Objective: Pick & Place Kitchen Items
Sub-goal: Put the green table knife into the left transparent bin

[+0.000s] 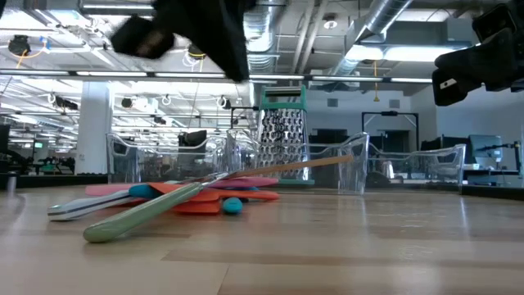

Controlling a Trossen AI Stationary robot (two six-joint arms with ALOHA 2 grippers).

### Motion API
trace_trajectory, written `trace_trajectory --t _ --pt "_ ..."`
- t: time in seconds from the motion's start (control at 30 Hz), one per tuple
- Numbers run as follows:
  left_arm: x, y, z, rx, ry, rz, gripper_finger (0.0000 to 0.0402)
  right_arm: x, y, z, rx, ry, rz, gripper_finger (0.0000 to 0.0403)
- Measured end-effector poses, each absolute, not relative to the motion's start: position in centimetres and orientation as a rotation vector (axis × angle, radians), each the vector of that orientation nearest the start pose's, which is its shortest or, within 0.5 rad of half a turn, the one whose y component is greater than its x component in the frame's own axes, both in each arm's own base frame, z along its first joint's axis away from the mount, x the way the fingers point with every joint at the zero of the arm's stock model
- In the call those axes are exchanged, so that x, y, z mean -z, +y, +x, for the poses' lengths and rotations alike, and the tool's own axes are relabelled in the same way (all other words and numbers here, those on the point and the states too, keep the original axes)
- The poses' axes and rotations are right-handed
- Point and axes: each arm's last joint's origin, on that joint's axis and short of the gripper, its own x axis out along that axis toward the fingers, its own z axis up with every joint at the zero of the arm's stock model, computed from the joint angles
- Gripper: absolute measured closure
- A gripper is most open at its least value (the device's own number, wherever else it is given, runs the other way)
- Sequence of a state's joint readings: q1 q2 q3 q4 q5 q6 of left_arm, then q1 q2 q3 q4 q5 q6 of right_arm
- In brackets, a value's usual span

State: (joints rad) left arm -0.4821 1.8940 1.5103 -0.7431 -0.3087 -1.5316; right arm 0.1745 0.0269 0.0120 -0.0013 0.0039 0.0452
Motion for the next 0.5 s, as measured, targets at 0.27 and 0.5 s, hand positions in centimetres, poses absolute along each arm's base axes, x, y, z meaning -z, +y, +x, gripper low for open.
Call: trace_trajectory --t 0.27,0.5 --pt "-22.1 -22.2 32.9 -0.710 0.839 -1.118 0.0400 -16.5 1.7 9.7 -0.171 0.020 0.044 0.0403" --pt "-20.6 -24.2 34.2 -0.644 0.777 -1.240 0.0400 -16.5 1.7 9.7 -0.171 0.021 0.060 0.0403"
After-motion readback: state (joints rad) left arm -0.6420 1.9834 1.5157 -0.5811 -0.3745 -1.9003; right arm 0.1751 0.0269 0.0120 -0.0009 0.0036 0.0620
